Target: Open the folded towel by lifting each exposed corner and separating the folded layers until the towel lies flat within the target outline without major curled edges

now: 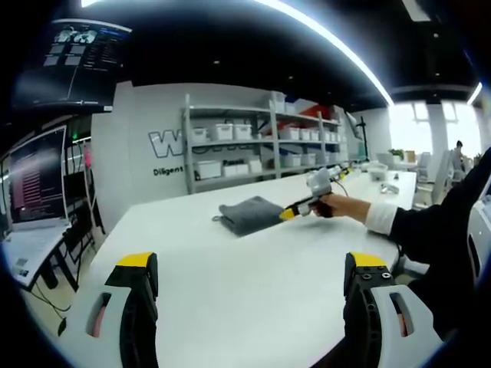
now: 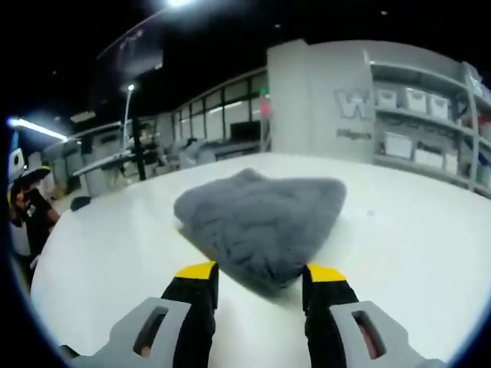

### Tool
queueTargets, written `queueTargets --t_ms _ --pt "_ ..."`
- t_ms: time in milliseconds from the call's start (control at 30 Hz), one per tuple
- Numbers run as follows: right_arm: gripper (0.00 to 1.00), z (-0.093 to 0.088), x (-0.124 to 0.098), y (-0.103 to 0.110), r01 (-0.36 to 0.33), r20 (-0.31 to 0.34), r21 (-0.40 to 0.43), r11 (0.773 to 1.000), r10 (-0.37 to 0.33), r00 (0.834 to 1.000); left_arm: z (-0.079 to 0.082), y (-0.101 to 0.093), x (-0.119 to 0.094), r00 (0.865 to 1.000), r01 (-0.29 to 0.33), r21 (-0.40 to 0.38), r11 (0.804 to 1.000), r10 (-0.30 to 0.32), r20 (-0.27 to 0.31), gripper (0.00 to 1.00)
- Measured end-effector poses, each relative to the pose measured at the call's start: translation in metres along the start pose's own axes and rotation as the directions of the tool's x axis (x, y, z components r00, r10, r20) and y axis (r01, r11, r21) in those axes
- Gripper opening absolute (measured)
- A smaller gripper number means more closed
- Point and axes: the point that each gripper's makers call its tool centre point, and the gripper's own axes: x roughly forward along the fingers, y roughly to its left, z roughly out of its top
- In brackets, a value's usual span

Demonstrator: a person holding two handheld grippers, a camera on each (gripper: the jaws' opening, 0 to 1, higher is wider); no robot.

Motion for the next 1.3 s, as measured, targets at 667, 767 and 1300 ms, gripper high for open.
queueTargets --t_ms 667,767,1300 --pt "0.23 -0.003 -0.008 0.006 -0.028 -0.001 0.002 1.000 0.028 1.000 0.001 -0.004 -0.001 1.000 -0.006 0.004 1.000 0.006 0.001 0.99" --pt "0.22 -0.003 -0.010 0.006 -0.029 -0.002 0.000 1.000 0.029 1.000 0.003 -0.005 -0.001 1.000 -0.006 0.006 1.000 0.006 0.003 0.99" --pt "0.11 -0.005 -0.011 0.007 -0.029 -0.008 -0.018 0.999 0.029 1.000 0.001 -0.004 0.000 1.000 -0.006 0.003 1.000 0.006 0.003 0.99"
